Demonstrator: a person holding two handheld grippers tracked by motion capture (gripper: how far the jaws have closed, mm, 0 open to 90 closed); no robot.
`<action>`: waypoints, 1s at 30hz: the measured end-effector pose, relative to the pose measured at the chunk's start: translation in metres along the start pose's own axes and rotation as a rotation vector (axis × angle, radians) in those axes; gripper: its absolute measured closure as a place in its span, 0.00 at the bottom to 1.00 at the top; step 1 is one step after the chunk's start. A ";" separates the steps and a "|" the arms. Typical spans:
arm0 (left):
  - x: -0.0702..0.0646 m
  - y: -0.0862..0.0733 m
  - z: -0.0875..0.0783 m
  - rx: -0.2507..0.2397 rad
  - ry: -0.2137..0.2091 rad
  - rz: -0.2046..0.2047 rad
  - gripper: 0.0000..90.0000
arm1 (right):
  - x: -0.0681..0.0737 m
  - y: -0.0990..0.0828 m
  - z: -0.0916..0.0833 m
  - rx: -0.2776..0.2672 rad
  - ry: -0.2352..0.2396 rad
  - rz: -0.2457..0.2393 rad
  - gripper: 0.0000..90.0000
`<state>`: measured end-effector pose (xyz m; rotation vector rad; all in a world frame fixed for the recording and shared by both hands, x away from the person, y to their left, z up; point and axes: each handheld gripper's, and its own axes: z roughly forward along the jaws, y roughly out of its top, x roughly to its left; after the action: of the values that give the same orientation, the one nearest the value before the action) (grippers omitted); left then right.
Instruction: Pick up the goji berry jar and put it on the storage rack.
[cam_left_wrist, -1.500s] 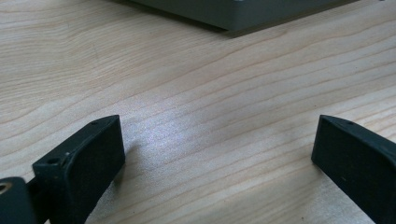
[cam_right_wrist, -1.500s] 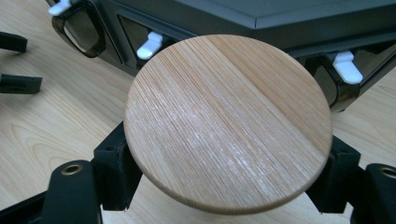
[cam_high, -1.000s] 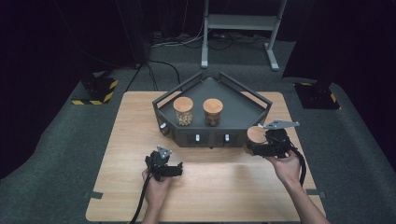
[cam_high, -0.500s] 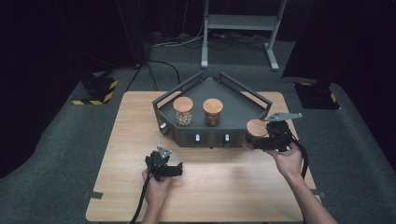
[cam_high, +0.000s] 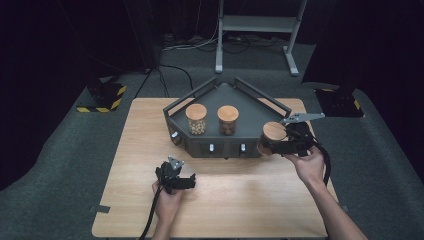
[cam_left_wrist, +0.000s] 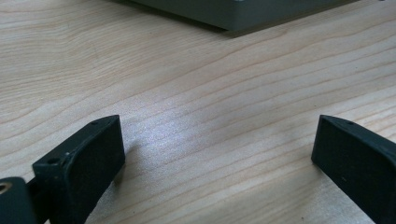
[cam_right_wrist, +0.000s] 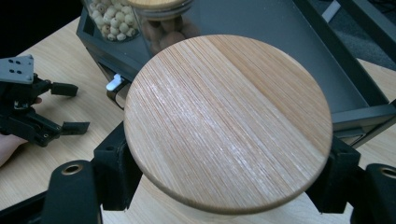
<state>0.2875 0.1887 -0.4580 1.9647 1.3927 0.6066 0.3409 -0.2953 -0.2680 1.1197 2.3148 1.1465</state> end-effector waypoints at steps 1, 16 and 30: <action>0.000 0.000 0.000 0.000 0.000 0.000 0.03 | -0.001 0.002 0.000 -0.002 0.002 0.001 0.29; 0.000 0.000 0.000 0.000 0.000 0.000 0.03 | -0.004 0.014 0.003 -0.001 0.001 0.011 0.29; 0.000 0.000 0.000 0.000 0.000 0.000 0.03 | -0.001 0.026 0.008 -0.006 -0.016 0.009 0.29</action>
<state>0.2875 0.1887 -0.4580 1.9648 1.3927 0.6063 0.3594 -0.2824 -0.2528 1.1349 2.2952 1.1425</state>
